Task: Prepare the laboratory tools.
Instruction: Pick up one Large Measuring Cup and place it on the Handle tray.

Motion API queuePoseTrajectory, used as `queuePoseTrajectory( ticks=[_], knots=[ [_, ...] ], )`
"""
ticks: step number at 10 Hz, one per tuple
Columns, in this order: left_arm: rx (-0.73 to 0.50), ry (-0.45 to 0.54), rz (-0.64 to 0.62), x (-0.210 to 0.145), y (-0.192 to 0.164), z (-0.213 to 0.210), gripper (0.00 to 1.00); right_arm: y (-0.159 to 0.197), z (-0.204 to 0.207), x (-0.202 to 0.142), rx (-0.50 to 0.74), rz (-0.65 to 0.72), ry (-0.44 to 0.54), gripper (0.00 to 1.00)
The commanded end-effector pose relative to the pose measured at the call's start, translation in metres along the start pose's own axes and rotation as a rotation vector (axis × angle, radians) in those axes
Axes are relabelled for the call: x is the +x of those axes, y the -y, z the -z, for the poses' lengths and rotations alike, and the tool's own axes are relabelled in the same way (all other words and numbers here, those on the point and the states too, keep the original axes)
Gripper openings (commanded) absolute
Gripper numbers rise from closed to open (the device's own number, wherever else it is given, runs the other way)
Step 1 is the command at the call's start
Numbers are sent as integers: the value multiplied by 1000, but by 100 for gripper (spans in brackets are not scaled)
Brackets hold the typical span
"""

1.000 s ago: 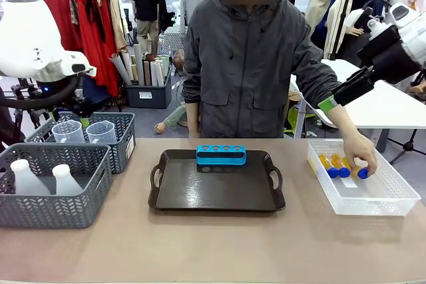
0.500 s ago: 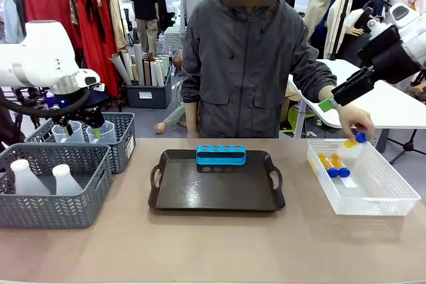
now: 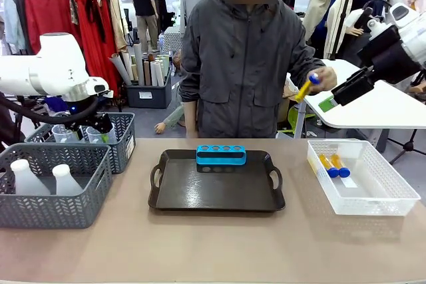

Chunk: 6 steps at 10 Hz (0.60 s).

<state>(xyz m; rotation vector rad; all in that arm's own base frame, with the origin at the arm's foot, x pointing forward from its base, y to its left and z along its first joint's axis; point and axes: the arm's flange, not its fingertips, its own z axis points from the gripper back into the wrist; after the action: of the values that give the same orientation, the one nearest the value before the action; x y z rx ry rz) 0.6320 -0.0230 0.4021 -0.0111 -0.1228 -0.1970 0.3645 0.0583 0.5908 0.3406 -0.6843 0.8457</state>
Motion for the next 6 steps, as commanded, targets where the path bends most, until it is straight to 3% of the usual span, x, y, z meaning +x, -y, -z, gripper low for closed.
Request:
queuePoseTrajectory(
  ticks=[1, 2, 6],
  knots=[
    [3, 27, 32, 2, -5, 7, 100, 0, 0, 1, 14, 6, 14, 100],
    [9, 27, 41, 0, -6, 11, 85, 0, 0, 1, 14, 6, 14, 100],
    [30, 34, 20, -3, -5, 7, 5, 0, 0, 1, 14, 6, 14, 100]
  ],
)
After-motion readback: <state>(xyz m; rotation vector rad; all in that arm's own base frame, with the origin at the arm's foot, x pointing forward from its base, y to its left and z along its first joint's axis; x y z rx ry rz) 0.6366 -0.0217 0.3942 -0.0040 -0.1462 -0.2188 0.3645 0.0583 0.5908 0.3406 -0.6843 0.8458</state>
